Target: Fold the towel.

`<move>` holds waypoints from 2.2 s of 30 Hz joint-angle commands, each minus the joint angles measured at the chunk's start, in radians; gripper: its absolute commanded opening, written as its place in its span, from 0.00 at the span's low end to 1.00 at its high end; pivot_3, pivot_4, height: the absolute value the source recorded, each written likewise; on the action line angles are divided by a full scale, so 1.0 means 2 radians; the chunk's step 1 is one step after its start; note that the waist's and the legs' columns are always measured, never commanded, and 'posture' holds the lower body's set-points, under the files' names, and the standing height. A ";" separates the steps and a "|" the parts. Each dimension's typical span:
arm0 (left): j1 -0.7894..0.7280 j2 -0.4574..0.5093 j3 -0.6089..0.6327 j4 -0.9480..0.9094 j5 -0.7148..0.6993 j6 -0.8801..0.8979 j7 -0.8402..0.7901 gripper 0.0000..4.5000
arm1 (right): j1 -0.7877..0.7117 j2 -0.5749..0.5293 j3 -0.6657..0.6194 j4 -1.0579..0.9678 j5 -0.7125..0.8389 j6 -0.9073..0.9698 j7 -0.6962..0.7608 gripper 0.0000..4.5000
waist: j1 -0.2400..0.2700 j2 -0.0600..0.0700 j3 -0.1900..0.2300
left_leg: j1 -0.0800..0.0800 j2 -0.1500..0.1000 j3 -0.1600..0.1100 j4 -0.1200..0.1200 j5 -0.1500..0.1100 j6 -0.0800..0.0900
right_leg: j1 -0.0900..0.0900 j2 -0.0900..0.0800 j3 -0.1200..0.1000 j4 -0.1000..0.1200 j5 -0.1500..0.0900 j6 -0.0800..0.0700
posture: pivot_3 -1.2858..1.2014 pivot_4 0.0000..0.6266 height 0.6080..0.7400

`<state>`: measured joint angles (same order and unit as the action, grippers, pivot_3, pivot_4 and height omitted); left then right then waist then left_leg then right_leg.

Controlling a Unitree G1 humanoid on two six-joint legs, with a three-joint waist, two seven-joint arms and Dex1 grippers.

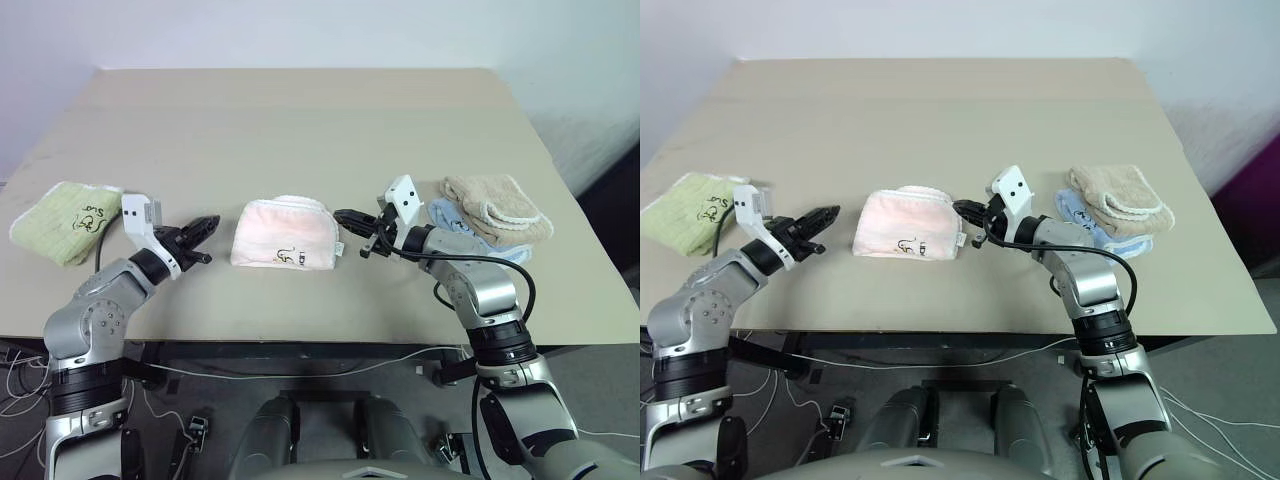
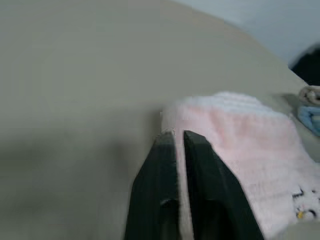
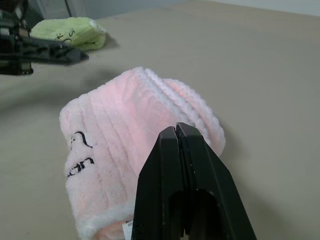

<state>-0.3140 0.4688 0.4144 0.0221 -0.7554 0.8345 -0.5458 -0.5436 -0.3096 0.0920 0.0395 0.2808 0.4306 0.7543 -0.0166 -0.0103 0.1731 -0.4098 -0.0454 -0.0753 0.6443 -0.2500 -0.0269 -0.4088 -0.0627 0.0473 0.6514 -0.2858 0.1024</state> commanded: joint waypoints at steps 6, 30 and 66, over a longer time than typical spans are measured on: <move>-0.008 -0.027 0.069 0.043 -0.117 0.124 0.057 0.80 | 0.004 -0.001 0.000 -0.040 0.006 0.000 -0.005 0.00 | 0.000 0.000 0.000 | 0.000 0.000 0.000 0.000 0.000 0.000 | 0.000 0.000 0.000 0.000 0.000 0.000 | 0.52 0.24 1.00; -0.052 -0.164 0.026 0.024 -0.171 0.200 0.175 1.00 | 0.016 -0.006 -0.006 -0.072 0.009 0.012 -0.022 0.00 | 0.014 0.000 0.000 | 0.000 -0.004 -0.002 0.001 0.000 0.000 | 0.002 -0.002 -0.001 -0.001 0.000 0.000 | 0.52 0.24 1.00; -0.140 -0.158 0.117 0.026 -0.223 0.023 0.262 0.01 | -0.035 -0.019 -0.073 -0.037 0.014 -0.023 -0.078 0.00 | 0.010 -0.001 0.000 | 0.000 -0.003 -0.002 0.001 0.000 0.000 | 0.001 -0.001 -0.001 -0.001 0.000 0.000 | 0.52 0.24 1.00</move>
<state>-0.5489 0.1244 0.6103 0.0920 -1.1710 0.9419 -0.0281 -0.5915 -0.3391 -0.0248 -0.0308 0.2986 0.4147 0.6072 0.0043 -0.0120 0.1733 -0.4097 -0.0515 -0.0791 0.6454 -0.2499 -0.0269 -0.4062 -0.0643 0.0453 0.6499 -0.2858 0.1027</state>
